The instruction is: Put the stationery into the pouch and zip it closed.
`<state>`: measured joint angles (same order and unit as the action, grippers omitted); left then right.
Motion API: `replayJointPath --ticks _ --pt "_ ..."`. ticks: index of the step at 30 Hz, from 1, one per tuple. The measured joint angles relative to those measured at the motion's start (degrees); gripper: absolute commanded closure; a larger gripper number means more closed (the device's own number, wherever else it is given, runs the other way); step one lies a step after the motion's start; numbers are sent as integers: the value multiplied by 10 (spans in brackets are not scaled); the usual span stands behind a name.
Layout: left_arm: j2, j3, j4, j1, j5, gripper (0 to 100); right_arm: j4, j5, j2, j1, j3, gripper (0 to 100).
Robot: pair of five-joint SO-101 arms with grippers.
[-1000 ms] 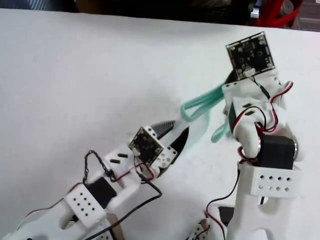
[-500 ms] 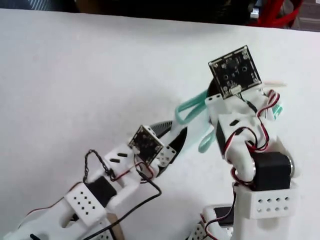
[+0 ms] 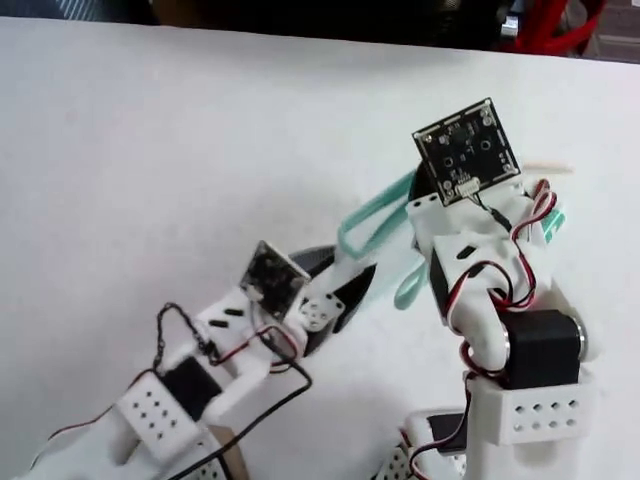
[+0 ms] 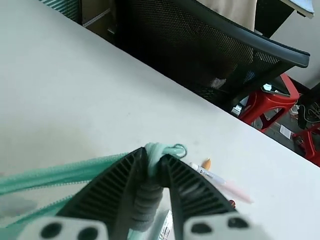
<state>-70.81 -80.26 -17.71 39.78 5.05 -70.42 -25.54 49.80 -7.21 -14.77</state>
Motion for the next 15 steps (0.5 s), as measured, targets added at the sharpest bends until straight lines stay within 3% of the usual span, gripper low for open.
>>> replayJointPath --ticks 5,15 --pt "-98 -15 -20 2 5 862 -11 6 5 4 -4 980" --pt "-114 -27 -7 36 8 959 -25 24 6 1 -4 975"
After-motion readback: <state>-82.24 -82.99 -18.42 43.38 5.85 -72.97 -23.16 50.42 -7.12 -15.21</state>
